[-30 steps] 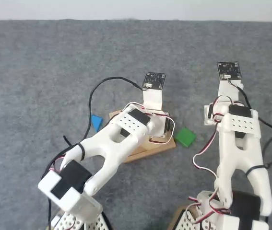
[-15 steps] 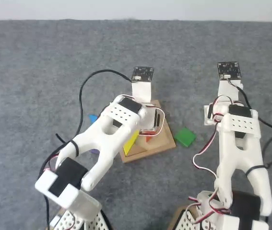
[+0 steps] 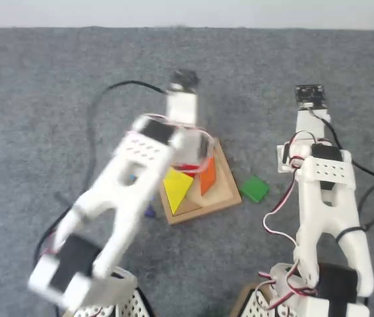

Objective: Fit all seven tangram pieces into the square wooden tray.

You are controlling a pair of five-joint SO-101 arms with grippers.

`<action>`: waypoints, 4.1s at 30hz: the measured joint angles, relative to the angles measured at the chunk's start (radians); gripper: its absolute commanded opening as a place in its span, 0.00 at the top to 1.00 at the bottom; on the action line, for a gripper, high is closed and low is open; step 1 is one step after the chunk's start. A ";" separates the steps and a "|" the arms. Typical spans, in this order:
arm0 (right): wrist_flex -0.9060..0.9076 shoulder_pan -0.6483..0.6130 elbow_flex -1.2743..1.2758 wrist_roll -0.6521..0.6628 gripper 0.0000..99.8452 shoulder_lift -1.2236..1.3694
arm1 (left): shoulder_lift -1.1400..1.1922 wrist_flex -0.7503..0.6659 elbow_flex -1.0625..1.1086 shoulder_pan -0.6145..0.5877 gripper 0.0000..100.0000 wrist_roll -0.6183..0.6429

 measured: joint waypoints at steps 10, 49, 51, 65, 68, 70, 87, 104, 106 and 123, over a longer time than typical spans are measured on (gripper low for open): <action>0.029 -0.244 0.014 0.158 0.94 -0.002 | -0.384 -0.032 0.456 -0.410 0.86 -0.313; 0.025 -0.585 -0.239 0.282 0.94 0.359 | -0.589 -0.325 0.898 -0.740 0.86 -0.618; 0.020 -0.572 -0.255 0.284 0.94 0.361 | -0.589 -0.325 0.898 -0.740 0.86 -0.618; 0.199 -0.520 -0.399 0.405 0.94 0.361 | -0.589 -0.325 0.898 -0.740 0.86 -0.618; 0.255 -0.511 -0.391 0.500 0.93 0.361 | -0.589 -0.325 0.898 -0.740 0.86 -0.621; 0.261 -0.500 -0.359 0.526 0.89 0.361 | -0.589 -0.325 0.898 -0.740 0.86 -0.623; -0.044 -0.549 -0.141 0.319 0.64 0.334 | -0.589 -0.325 0.898 -0.740 0.86 -0.624; 0.049 -0.508 -0.402 0.304 0.84 0.537 | -0.589 -0.325 0.901 -0.740 0.86 -0.624; 0.084 -0.494 -0.445 0.304 0.85 0.563 | -0.589 -0.325 0.901 -0.740 0.86 -0.624; 0.120 -0.439 -0.557 0.307 0.85 0.606 | -0.589 -0.325 0.901 -0.740 0.86 -0.660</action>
